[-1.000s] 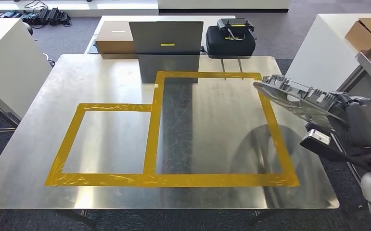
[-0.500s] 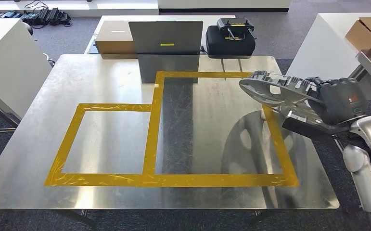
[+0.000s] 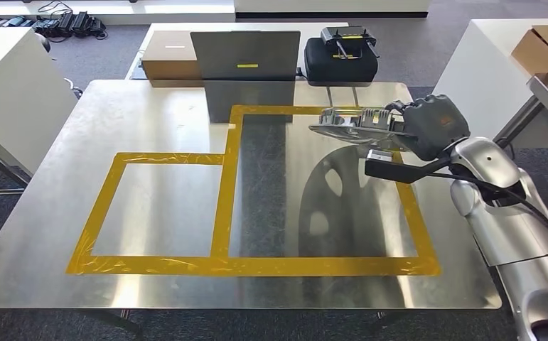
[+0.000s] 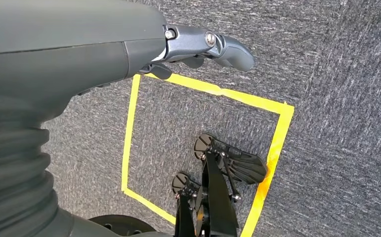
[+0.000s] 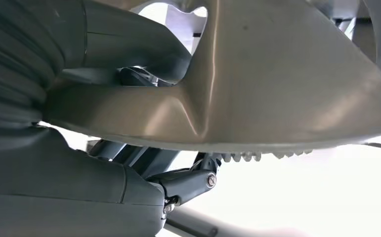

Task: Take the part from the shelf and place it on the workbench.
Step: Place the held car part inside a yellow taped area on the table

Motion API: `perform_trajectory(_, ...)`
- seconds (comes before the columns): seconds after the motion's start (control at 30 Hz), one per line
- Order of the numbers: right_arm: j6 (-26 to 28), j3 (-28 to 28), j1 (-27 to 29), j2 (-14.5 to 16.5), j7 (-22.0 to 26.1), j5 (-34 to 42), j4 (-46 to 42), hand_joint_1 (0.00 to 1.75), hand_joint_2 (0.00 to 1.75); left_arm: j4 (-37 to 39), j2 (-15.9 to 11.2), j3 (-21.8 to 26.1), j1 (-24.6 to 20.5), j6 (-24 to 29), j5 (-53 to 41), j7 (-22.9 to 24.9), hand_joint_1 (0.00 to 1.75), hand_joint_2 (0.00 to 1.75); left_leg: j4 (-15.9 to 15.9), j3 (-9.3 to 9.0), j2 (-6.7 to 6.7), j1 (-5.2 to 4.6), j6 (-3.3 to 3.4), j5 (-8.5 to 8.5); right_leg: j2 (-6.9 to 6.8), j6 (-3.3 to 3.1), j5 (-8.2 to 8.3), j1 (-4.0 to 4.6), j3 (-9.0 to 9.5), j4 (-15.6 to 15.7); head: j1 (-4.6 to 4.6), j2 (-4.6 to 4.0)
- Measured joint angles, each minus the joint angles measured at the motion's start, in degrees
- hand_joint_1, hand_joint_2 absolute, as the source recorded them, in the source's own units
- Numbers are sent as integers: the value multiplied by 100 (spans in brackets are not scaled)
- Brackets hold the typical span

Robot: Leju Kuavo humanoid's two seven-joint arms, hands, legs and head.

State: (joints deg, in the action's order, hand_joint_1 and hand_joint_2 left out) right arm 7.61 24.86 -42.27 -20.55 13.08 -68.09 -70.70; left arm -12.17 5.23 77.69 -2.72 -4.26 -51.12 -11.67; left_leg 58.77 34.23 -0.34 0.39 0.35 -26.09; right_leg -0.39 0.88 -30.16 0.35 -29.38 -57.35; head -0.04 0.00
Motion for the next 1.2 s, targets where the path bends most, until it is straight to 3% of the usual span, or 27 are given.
perform_trajectory(0.43,386,1219,-350,1409,36,88,1752,175,175,0,10,1,-63,14,-105,0,0,175,-15,-21,5,6,-25,17,9,-16,9,3,3,-1,-2,0)
perform_trajectory(0.63,398,1327,-399,1641,111,202,2144,175,175,0,7,1,-58,15,-122,-7,0,175,-16,-21,5,5,-25,16,9,-17,9,2,3,-1,-1,0)
perform_trajectory(0.9,397,1387,-447,1705,67,241,2309,175,175,0,-14,-1,-56,-57,-217,-263,0,175,-16,-23,6,5,-26,18,10,-20,11,2,3,-1,-1,0)
perform_trajectory(1.03,368,1394,-447,1705,65,272,2309,0,0,0,-18,-1,-54,-113,-206,-381,0,175,-16,-24,7,6,-27,18,10,-21,12,2,3,-1,-2,0)
perform_trajectory(1.2,355,1401,-443,1706,68,283,2309,0,0,0,-20,-1,-51,-133,-196,-483,0,175,-16,-23,7,6,-27,18,10,-21,12,2,3,-1,-2,0)
